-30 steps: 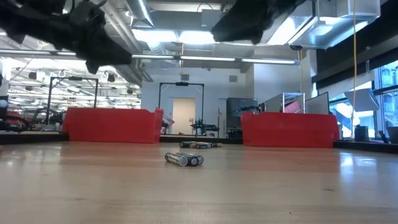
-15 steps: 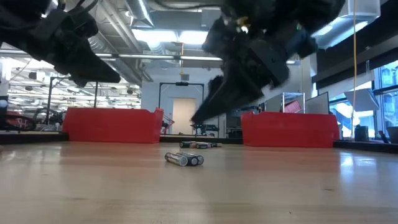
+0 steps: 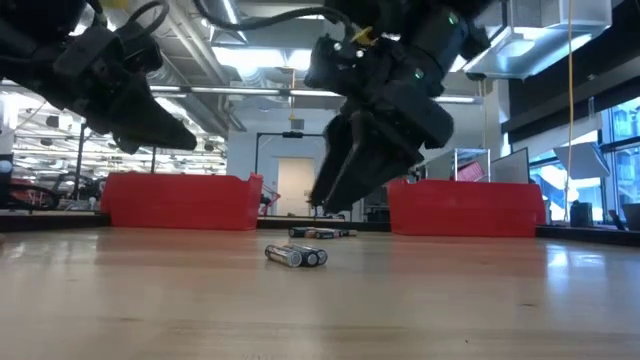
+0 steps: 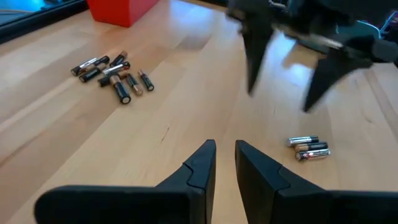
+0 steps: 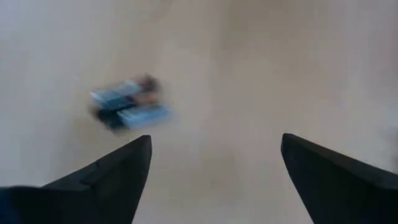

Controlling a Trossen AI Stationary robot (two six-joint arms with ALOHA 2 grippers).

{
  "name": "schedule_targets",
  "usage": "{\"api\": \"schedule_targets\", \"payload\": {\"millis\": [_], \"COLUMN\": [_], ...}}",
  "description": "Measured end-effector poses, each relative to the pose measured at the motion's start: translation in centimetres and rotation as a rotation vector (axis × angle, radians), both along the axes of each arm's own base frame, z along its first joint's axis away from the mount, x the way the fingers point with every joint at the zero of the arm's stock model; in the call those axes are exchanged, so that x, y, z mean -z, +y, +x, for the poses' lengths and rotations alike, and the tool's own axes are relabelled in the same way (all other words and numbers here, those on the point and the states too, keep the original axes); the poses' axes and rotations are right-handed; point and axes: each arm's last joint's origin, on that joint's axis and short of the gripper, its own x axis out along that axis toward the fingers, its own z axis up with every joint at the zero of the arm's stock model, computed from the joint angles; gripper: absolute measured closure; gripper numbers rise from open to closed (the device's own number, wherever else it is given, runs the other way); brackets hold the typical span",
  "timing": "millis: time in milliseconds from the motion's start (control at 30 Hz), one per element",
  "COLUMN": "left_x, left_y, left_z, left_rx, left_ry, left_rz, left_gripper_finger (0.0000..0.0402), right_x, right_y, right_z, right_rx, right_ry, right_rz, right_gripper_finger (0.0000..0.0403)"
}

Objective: Sort batteries
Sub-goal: Put the small silver battery into the left red bin

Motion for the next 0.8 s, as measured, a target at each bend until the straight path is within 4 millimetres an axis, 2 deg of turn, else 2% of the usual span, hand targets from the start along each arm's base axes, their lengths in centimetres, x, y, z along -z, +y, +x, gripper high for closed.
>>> {"api": "schedule_targets", "payload": {"millis": [100,200,367,500,633,800], "left_x": [0.3,0.4,0.6,0.6,0.6,0.6], "left_y": [-0.1,-0.1,-0.2,-0.2,-0.1,-0.1], "left_z": [0.2,0.4,0.4,0.4,0.4,0.4], "left_rx": [-0.003,-0.004,-0.006,-0.011,-0.013,-0.027], "left_ry": [0.006,0.005,0.009,0.011,0.011,0.010], "left_rz": [0.001,0.000,-0.003,-0.013,-0.011,-0.007], "left_gripper_finger": [0.0350,0.0350,0.0350,0.0350,0.0350,0.0350], "right_x": [-1.3,-1.4,-1.3,-1.6,-0.9,0.7], "right_y": [-0.7,-2.1,-7.5,-10.9,-13.0,-14.2], "right_z": [-0.4,-0.6,-0.2,0.3,0.9,1.2], "right_rx": [0.036,0.015,0.069,0.061,0.053,0.033], "right_ry": [0.101,0.161,0.174,0.099,0.053,0.071], "right_rz": [-0.128,-0.187,-0.178,-0.057,-0.046,-0.073], "right_gripper_finger": [0.0056,0.0071,0.0100,0.0126,0.0154,0.0199]}}
